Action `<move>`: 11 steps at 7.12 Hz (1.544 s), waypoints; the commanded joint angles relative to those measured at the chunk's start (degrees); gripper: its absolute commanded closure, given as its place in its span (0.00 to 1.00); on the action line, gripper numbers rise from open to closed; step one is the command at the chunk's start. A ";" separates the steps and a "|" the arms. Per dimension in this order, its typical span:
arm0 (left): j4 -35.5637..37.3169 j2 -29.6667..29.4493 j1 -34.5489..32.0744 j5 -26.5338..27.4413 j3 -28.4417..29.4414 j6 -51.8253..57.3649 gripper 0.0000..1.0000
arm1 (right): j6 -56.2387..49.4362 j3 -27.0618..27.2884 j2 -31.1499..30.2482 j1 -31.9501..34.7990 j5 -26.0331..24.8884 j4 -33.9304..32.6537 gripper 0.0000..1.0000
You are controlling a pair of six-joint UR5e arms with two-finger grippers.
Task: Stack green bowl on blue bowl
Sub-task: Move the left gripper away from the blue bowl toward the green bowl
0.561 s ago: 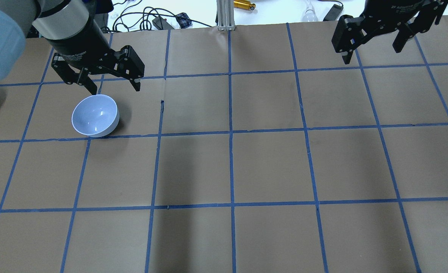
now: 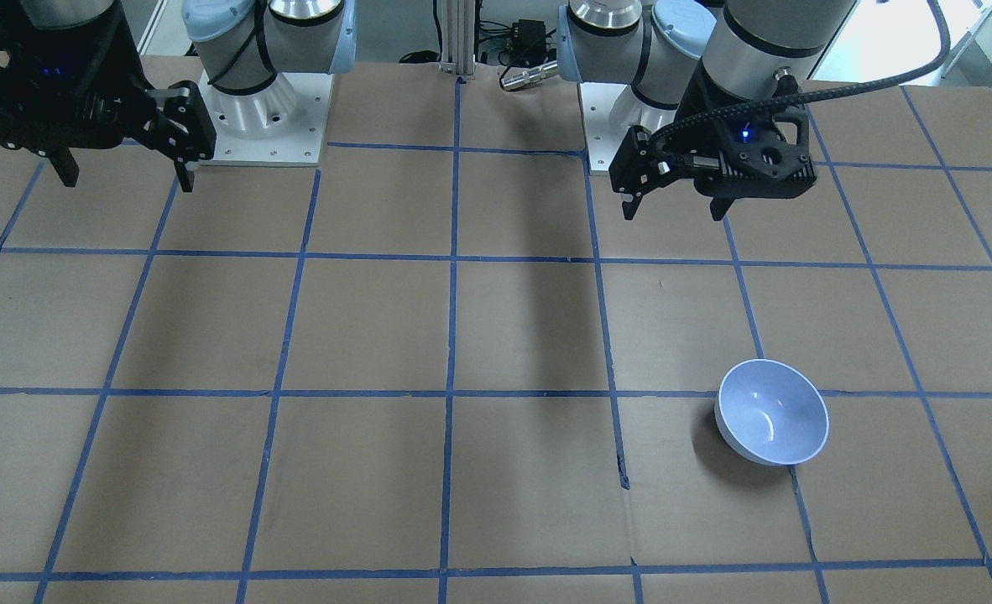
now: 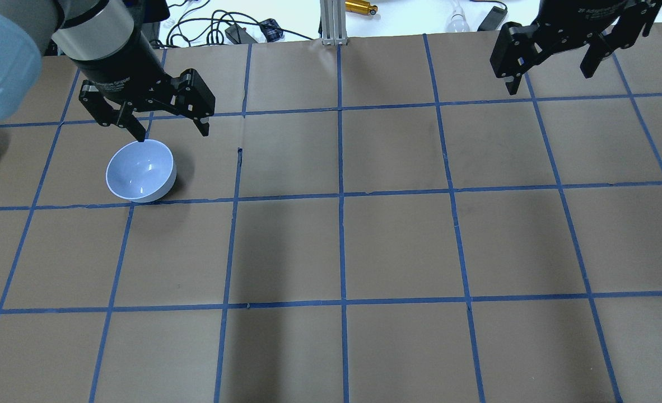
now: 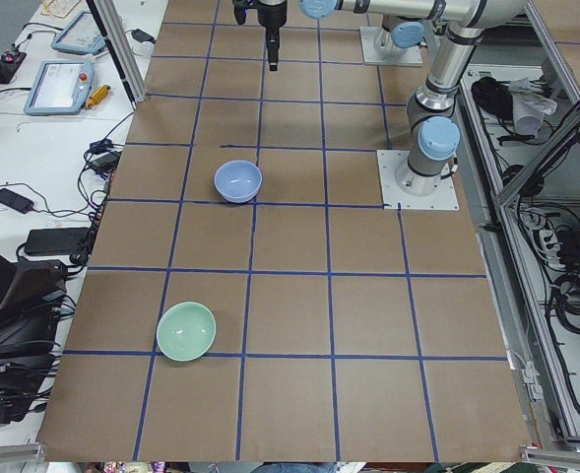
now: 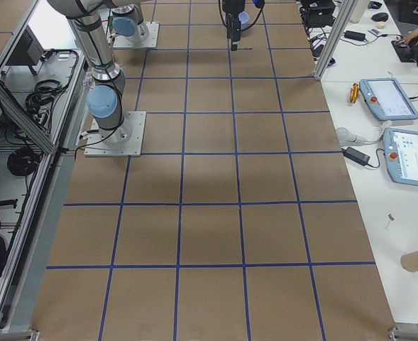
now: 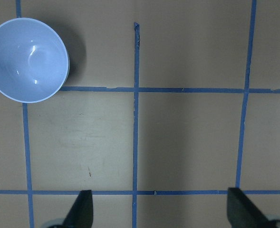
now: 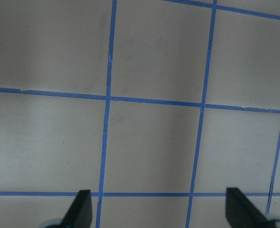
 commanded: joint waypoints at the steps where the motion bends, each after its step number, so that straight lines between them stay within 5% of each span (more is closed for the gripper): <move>1: -0.07 -0.12 0.29 0.12 0.12 3.09 0.00 | 0.00 0.00 0.00 0.00 0.00 0.00 0.00; 9: -0.16 0.50 1.69 1.96 0.03 10.31 0.00 | 0.00 0.00 0.00 0.00 0.00 0.00 0.00; 11: 0.19 0.32 7.64 2.31 -0.23 24.04 0.00 | 0.00 0.00 0.00 0.00 0.00 0.00 0.00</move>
